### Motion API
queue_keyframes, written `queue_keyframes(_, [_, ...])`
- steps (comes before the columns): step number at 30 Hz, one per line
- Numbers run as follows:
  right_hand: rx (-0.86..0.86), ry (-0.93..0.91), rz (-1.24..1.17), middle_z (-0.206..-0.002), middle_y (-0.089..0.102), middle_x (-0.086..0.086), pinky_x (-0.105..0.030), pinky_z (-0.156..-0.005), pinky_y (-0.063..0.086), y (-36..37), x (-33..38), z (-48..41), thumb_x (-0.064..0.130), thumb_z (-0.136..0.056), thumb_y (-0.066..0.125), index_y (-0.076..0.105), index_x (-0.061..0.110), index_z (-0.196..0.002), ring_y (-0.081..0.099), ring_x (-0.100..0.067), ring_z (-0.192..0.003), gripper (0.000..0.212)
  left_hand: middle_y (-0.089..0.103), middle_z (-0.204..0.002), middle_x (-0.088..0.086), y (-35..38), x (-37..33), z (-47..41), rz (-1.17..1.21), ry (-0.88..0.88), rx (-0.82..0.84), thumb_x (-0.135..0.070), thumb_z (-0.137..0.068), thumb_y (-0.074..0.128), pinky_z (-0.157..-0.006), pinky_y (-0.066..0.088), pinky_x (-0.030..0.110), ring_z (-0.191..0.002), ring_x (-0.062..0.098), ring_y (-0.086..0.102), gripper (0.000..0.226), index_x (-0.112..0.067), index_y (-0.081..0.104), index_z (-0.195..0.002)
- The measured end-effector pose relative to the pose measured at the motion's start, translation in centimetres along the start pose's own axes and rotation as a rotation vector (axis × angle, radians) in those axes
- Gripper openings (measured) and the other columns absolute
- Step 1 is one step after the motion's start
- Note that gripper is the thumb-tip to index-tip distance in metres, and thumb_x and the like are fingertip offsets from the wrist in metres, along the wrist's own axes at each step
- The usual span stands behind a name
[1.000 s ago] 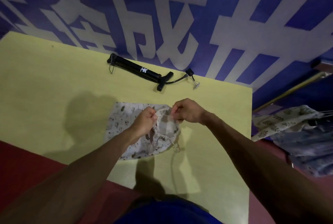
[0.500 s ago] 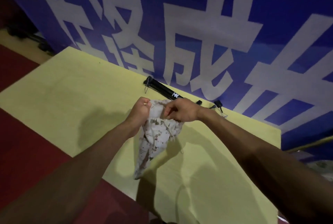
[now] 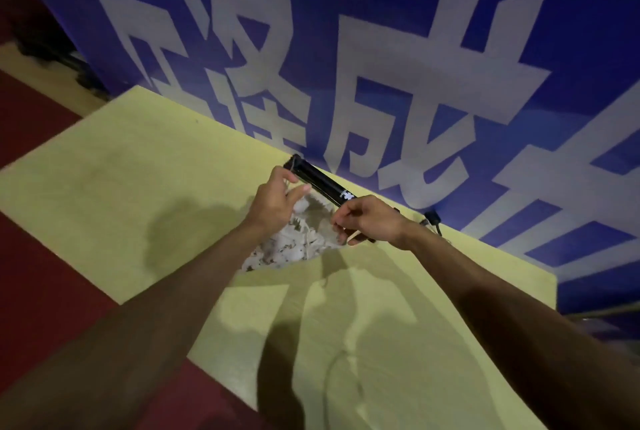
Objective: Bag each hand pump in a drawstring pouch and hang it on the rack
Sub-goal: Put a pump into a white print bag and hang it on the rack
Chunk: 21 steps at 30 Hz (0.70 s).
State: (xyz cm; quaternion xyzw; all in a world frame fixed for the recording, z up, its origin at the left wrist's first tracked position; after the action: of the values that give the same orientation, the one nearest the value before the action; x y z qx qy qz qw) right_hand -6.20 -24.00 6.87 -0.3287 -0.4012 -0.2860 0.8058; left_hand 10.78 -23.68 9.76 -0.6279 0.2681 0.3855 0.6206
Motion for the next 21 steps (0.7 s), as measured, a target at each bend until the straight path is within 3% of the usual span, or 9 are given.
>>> queue_keyframes(4, [-0.129,0.136,0.192,-0.101,0.069,-0.011,-0.035,-0.081,0.054,-4.1,-5.3,-1.2,0.009,-0.092,0.056,0.067,0.008,-0.101,0.065,-0.021,-0.084,0.014,0.045,-0.061,0.002,5.1,4.4,1.1,-0.107,-0.136,0.131,-0.031,-0.086,0.064,-0.046,0.033,0.022,-0.054,0.019,0.043,0.031,-0.005,0.052,-0.099])
queue_keyframes(7, [-0.205,0.185,0.492,-0.120,0.063,-0.010,-0.034,-0.092,0.047,-6.9,-7.4,-3.4,0.016,-0.091,0.057,0.065,0.011,-0.115,0.059,-0.025,-0.108,0.025,0.039,-0.060,0.011,7.5,6.3,1.4,-0.138,-0.149,0.205,-0.033,-0.093,0.053,-0.055,0.027,0.029,-0.062,0.031,0.042,0.036,-0.004,0.053,-0.072])
queue_keyframes(9, [-0.224,0.233,0.592,-0.126,0.058,-0.013,-0.034,-0.093,0.044,-7.6,-8.6,-5.0,0.020,-0.091,0.058,0.057,0.009,-0.124,0.055,-0.028,-0.114,0.035,0.037,-0.058,0.005,8.3,7.0,1.2,-0.119,-0.136,0.221,-0.034,-0.094,0.050,-0.056,0.027,0.031,-0.060,0.025,0.039,0.040,-0.012,0.046,-0.062])
queue_keyframes(12, [-0.252,0.272,0.636,-0.131,0.052,-0.017,-0.037,-0.098,0.044,-7.7,-10.4,-8.0,0.022,-0.088,0.063,0.046,0.005,-0.131,0.051,-0.031,-0.119,0.049,0.059,-0.073,0.016,9.4,8.0,0.8,-0.028,-0.158,0.245,-0.035,-0.093,0.053,-0.063,0.037,0.030,-0.073,0.031,0.055,0.038,-0.002,0.062,-0.077])
queue_keyframes(15, [-0.274,0.251,0.686,-0.133,0.048,-0.017,-0.041,-0.102,0.043,-7.1,-11.3,-11.0,0.023,-0.083,0.068,0.042,0.006,-0.133,0.048,-0.032,-0.122,0.059,0.059,-0.078,0.021,10.6,8.6,0.8,0.098,-0.197,0.283,-0.025,-0.093,0.054,-0.069,0.038,0.030,-0.075,0.026,0.054,0.032,0.004,0.062,-0.083])
queue_keyframes(18, [-0.220,0.256,0.759,-0.128,0.048,-0.018,-0.043,-0.099,0.046,-5.7,-12.2,-13.2,0.019,-0.081,0.068,0.040,0.007,-0.131,0.049,-0.032,-0.117,0.058,0.054,-0.073,0.005,11.3,9.4,0.8,0.136,-0.262,0.309,-0.018,-0.095,0.050,-0.070,0.039,0.030,-0.071,0.017,0.050,0.023,-0.009,0.055,-0.075])
queue_keyframes(21, [-0.212,0.232,0.913,-0.125,0.049,-0.018,-0.043,-0.097,0.045,-5.0,-12.4,-14.2,0.017,-0.080,0.065,0.038,0.006,-0.130,0.048,-0.033,-0.116,0.058,0.065,-0.097,0.016,11.8,10.5,1.4,0.174,-0.341,0.346,-0.021,-0.098,0.044,-0.078,0.051,0.040,-0.090,0.028,0.061,0.018,-0.012,0.059,-0.091])
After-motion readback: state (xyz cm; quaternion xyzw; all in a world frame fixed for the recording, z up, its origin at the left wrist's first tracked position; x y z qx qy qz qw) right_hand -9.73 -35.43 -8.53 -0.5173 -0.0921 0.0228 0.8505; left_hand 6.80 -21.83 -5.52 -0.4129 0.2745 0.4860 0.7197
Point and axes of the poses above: each hand's wrist, its own z-axis away from the middle knuckle, its own y-axis out of the palm, x = y × z, the point moved 8 cm from there along -z, towards the middle knuckle
